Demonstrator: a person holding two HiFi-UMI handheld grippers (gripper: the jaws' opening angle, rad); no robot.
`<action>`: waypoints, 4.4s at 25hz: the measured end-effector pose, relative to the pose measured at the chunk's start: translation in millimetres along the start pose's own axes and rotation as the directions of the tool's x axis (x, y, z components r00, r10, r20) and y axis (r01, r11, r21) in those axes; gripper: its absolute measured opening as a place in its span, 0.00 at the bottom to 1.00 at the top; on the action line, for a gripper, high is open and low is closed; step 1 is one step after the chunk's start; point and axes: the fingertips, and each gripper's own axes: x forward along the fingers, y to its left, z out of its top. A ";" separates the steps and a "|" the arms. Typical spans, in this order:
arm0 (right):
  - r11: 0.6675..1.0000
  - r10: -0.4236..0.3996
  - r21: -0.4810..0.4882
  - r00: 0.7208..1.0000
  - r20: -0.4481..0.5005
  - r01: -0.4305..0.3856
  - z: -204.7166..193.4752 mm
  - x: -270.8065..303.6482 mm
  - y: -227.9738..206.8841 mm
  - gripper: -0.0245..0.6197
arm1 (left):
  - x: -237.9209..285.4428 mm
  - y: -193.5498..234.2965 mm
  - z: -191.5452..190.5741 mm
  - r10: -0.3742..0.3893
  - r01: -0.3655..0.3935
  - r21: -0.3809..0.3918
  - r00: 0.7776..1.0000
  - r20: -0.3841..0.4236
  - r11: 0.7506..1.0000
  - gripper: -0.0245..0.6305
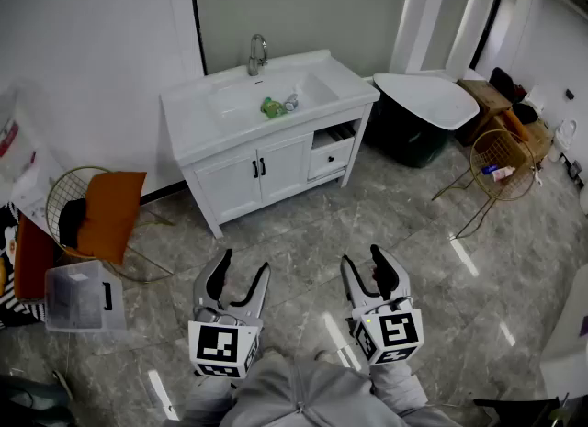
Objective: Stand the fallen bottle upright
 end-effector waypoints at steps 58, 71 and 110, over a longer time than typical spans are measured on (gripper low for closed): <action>0.993 0.007 0.115 1.000 -0.020 -0.004 2.6 368.9 -122.2 0.39 | 356.3 157.8 14.4 0.072 -0.069 0.049 0.996 -0.050 0.996 0.49; 0.993 -0.007 0.116 0.999 -0.052 0.013 -5.1 492.4 -167.0 0.39 | 486.1 201.9 7.9 0.047 -0.043 0.052 0.996 -0.077 0.998 0.49; 0.968 0.103 0.241 0.770 -0.630 0.067 -151.2 922.8 -228.9 0.39 | 721.7 357.6 -21.8 0.114 -0.119 -0.016 0.980 -0.165 0.993 0.49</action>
